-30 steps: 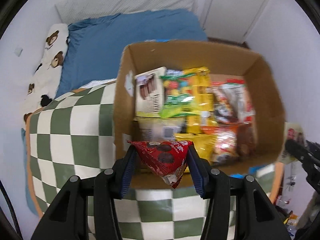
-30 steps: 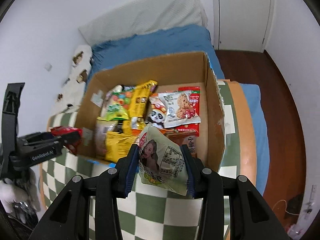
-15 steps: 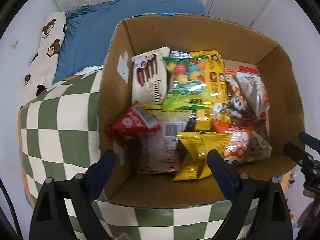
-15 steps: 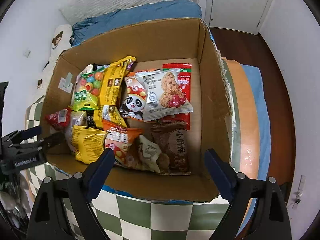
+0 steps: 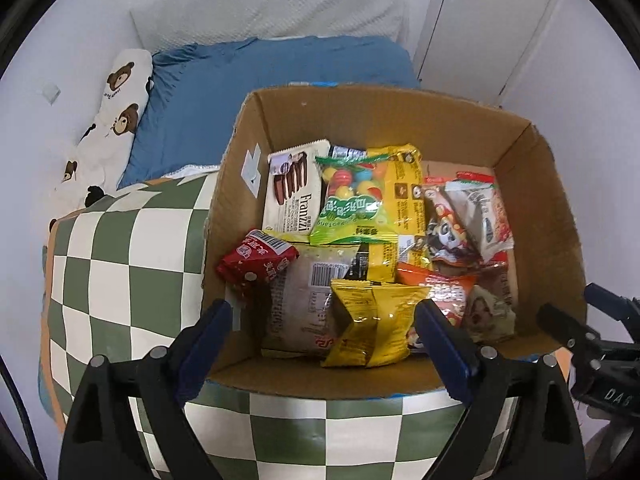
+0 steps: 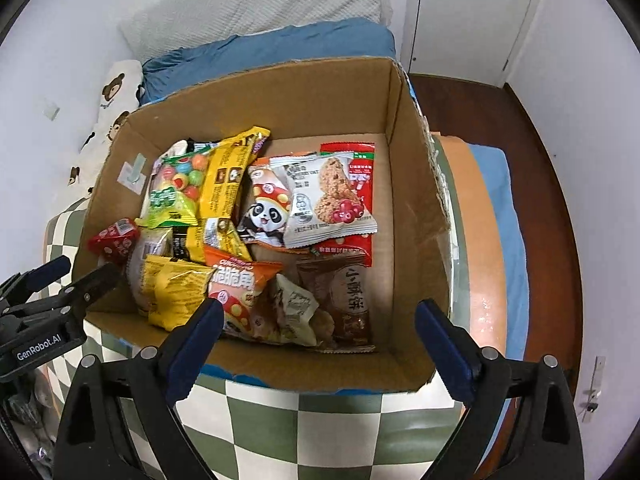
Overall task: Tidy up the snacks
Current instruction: 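Open both grippers and lift them out of the box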
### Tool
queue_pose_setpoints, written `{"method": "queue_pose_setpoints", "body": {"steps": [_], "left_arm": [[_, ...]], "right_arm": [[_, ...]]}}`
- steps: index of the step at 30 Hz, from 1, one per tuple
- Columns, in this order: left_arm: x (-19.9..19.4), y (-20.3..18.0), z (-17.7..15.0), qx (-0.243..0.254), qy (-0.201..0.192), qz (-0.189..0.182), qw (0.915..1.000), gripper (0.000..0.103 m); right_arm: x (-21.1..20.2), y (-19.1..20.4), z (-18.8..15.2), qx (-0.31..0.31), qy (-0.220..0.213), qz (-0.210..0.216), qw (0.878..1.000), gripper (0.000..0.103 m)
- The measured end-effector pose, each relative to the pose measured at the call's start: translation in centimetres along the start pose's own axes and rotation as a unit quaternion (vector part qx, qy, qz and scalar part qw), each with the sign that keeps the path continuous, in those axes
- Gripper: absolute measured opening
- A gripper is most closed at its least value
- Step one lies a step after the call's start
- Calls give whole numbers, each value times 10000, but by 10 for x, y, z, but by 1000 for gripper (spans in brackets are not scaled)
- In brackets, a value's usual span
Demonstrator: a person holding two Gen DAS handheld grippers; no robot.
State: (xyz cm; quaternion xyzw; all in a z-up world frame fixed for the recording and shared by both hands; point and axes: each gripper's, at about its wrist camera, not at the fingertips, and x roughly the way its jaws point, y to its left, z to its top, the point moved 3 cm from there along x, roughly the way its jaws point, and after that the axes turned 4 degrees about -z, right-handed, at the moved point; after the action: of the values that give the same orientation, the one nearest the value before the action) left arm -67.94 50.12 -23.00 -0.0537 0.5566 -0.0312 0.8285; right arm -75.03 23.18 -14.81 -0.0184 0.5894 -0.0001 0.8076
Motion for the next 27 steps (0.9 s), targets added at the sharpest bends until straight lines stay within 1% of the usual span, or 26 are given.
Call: {"method": "queue_pose_setpoints", "body": {"steps": [3, 7, 13, 21, 27], "left_arm": [[-14, -3, -5, 11, -181, 34, 9998, 93], [-31, -4, -15, 11, -371, -12, 9993, 93], [-75, -9, -45, 17, -827, -24, 9966, 93], [-139, -15, -91, 72, -1366, -56, 9906, 93], [-182, -20, -121, 174, -1641, -51, 9863, 93]], "right_arm": [[-10, 3, -3, -18, -173, -17, 9998, 98], [-29, 2, -10, -11, -466, -60, 9989, 99], [-72, -1, -34, 14, -953, -11, 9954, 99], [-140, 0, -90, 13, -1576, 65, 9875, 99], [-190, 3, -133, -8, -1943, 132, 9809, 99]]}}
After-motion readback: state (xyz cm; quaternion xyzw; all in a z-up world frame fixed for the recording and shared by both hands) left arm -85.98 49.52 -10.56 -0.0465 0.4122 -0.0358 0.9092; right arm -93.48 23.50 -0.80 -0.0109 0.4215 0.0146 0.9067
